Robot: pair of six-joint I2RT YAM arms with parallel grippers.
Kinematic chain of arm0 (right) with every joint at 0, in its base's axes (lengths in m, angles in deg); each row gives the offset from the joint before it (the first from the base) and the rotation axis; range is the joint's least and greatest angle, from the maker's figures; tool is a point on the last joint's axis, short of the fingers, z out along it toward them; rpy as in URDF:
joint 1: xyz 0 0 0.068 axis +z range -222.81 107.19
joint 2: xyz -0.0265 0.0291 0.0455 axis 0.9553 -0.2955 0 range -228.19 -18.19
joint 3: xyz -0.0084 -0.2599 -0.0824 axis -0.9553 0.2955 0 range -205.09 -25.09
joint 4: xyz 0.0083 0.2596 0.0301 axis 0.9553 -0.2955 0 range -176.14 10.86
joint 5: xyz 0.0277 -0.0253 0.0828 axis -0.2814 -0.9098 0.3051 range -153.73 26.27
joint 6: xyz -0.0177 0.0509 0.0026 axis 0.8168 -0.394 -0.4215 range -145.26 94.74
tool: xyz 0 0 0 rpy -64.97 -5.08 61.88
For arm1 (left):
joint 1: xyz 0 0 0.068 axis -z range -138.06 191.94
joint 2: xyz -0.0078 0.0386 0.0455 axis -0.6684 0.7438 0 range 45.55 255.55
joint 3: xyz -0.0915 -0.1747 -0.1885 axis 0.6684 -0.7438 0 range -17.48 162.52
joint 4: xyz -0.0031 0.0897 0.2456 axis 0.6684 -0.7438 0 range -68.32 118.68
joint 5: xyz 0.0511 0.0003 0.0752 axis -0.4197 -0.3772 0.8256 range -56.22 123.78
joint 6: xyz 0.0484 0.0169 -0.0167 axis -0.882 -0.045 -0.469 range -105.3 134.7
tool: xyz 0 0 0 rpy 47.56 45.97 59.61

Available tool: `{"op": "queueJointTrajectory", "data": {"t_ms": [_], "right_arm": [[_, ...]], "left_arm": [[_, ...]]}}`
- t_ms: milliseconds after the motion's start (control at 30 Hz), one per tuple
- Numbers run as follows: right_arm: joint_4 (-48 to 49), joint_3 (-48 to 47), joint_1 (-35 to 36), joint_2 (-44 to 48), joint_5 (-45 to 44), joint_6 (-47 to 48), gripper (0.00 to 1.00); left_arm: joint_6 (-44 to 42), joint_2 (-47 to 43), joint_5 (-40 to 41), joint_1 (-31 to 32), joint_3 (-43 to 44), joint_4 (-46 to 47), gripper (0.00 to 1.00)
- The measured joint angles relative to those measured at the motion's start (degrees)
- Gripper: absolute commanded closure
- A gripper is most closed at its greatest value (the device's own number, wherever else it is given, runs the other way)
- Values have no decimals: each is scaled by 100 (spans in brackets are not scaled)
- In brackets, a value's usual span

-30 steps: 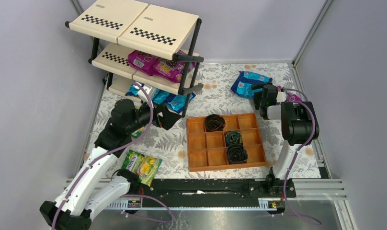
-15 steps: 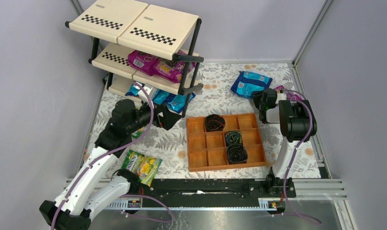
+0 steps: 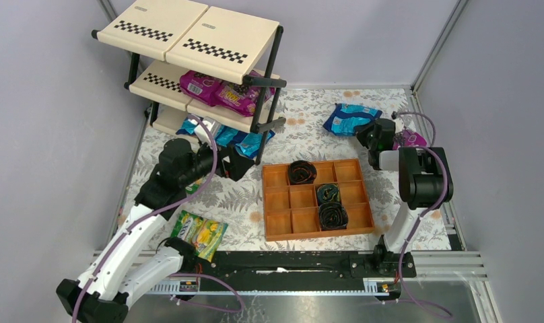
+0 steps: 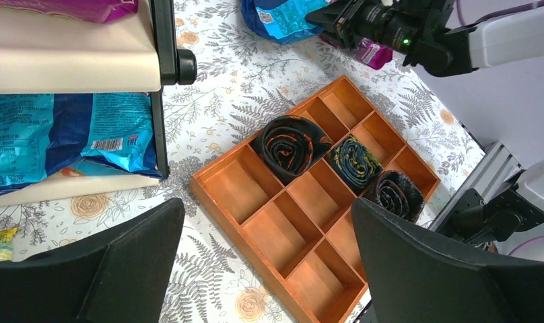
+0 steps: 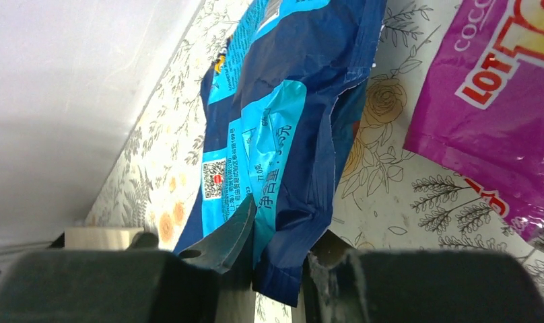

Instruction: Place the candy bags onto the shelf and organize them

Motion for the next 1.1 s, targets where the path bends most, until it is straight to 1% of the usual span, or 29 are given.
{"op": "queueJointTrajectory", "data": {"t_ms": [67, 167, 333, 500, 667, 833, 1100], "right_arm": [[-203, -7, -37, 181, 192, 219, 97], [-540, -7, -85, 494, 398, 494, 100], [-1021, 2, -157, 1008, 835, 872, 100], [-1392, 0, -192, 1257, 1357, 1093, 100], [-1814, -17, -205, 1526, 1707, 1143, 100], [-2074, -153, -354, 1794, 1967, 968, 100], [-1950, -407, -846, 1899, 2531, 216, 100]], "left_arm": [[4, 48, 7, 0, 0, 0, 1], [50, 105, -17, 0, 0, 0, 1], [328, 146, -236, 0, -68, 37, 1], [824, 144, -549, 0, -363, 162, 1], [1591, 144, -874, 0, -761, 509, 1], [2623, 264, -960, 0, -1082, 1067, 1], [4446, 599, -1320, 0, -1993, 2686, 1]]}}
